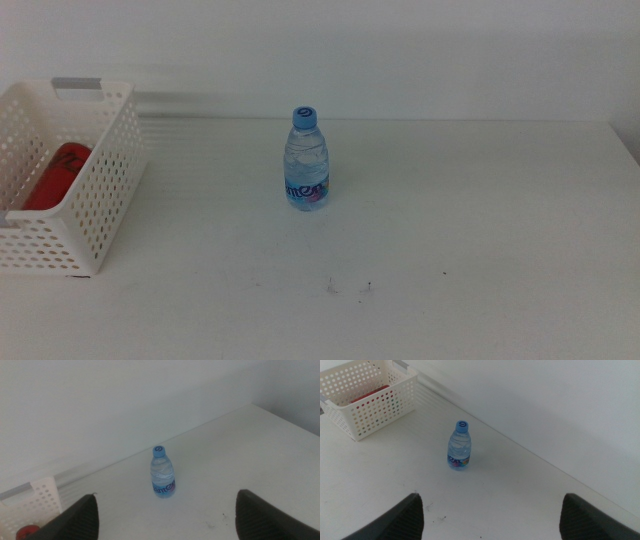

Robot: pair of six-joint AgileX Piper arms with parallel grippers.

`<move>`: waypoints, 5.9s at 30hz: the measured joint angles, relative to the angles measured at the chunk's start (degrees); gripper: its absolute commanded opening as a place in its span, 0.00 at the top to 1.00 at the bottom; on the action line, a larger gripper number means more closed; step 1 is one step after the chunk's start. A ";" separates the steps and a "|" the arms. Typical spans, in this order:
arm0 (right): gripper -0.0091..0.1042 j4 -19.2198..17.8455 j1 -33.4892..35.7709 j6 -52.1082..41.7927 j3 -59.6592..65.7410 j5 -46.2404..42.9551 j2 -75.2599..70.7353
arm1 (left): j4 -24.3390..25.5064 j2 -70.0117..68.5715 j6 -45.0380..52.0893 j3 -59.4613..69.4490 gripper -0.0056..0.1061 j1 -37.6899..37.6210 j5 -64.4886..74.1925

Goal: Use arms to grab the bottles and put them into the dustbin to the left of the table.

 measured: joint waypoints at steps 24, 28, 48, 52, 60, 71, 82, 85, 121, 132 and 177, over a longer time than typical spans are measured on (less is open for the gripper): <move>0.10 3.14 0.00 0.00 0.00 0.12 0.00 | 4.80 20.94 -11.34 36.95 0.11 -1.69 -62.73; 0.10 3.24 0.00 0.00 0.00 0.12 0.00 | 5.11 27.91 -11.34 46.12 0.11 -5.81 -81.65; 0.10 3.35 0.00 0.00 0.00 0.12 0.00 | -0.45 62.04 -11.58 49.90 0.11 -7.40 -118.56; 0.10 3.35 0.00 0.00 0.00 0.12 0.00 | -2.44 63.74 -11.58 47.66 0.11 -7.40 -118.65; 0.10 3.35 0.00 0.00 0.00 0.12 0.00 | -3.55 65.71 -10.43 41.98 0.11 -6.95 -110.97; 0.10 3.35 0.00 0.00 0.00 0.12 0.00 | -2.42 68.56 -9.43 37.27 0.11 -6.28 -109.40; 0.10 3.35 0.00 0.00 0.00 0.12 0.00 | 3.51 78.10 -14.97 31.48 0.11 -4.30 -115.70; 0.10 3.35 0.00 0.00 0.00 0.12 0.00 | 3.64 81.01 -15.20 28.01 0.11 -4.10 -115.70; 0.10 3.45 0.00 0.00 0.00 0.12 0.00 | 7.34 93.44 -16.33 11.02 0.41 -2.38 -112.21; 0.10 3.45 0.00 0.00 0.00 0.12 0.00 | 9.05 83.12 -16.47 13.74 0.82 -2.38 -97.23; 0.10 3.86 0.00 0.00 0.00 0.23 0.00 | -9.13 70.31 19.25 -23.91 0.82 42.81 -0.75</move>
